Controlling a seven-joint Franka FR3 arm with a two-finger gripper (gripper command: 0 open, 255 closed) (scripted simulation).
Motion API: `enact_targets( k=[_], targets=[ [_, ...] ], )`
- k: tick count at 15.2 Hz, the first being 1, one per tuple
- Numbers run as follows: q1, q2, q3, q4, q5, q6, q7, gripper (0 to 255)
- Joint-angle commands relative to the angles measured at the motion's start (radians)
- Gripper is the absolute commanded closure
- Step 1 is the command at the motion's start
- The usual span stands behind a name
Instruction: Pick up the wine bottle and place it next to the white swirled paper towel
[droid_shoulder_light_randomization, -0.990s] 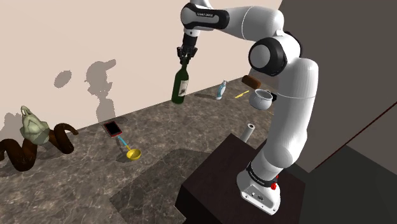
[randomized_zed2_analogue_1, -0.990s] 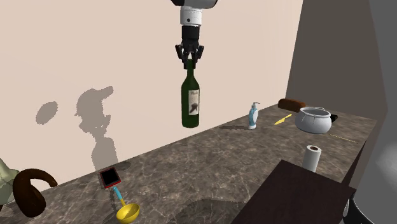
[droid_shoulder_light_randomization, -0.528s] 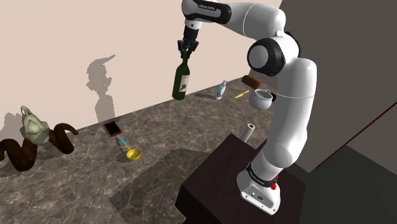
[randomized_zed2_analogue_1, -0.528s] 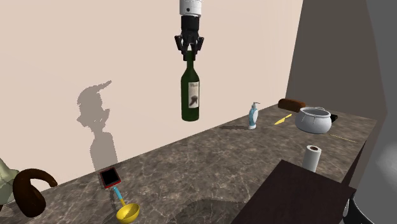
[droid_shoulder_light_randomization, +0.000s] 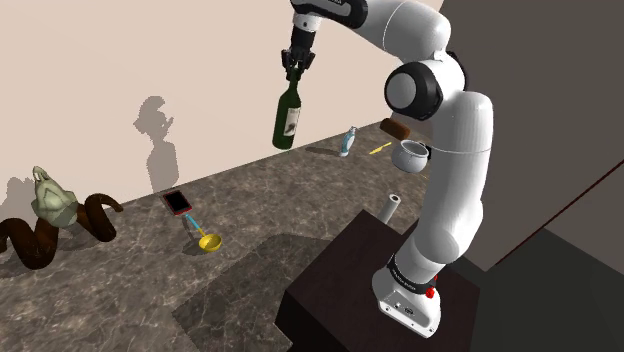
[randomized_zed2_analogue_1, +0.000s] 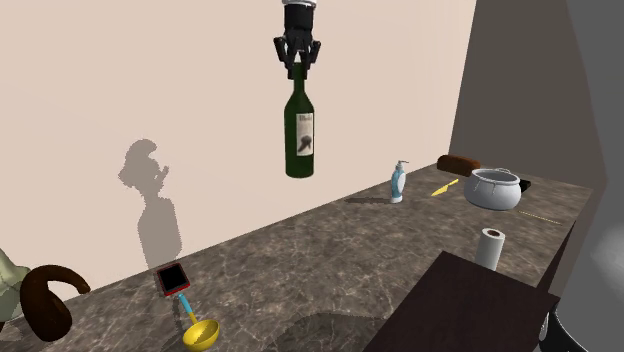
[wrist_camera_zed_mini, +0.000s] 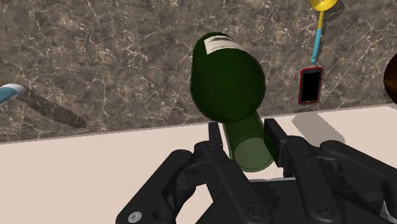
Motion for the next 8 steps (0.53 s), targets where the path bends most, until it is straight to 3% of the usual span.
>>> enact_targets(
  k=[1, 4, 8],
  targets=[
    [-0.005, 0.019, 0.0, 0.057, 0.003, -0.037, 0.0, 255],
    [-0.013, 0.048, 0.001, 0.143, 0.008, -0.095, 0.001, 255],
    [-0.044, -0.087, -0.021, -0.066, -0.002, -0.022, -0.069, 255]
  ],
)
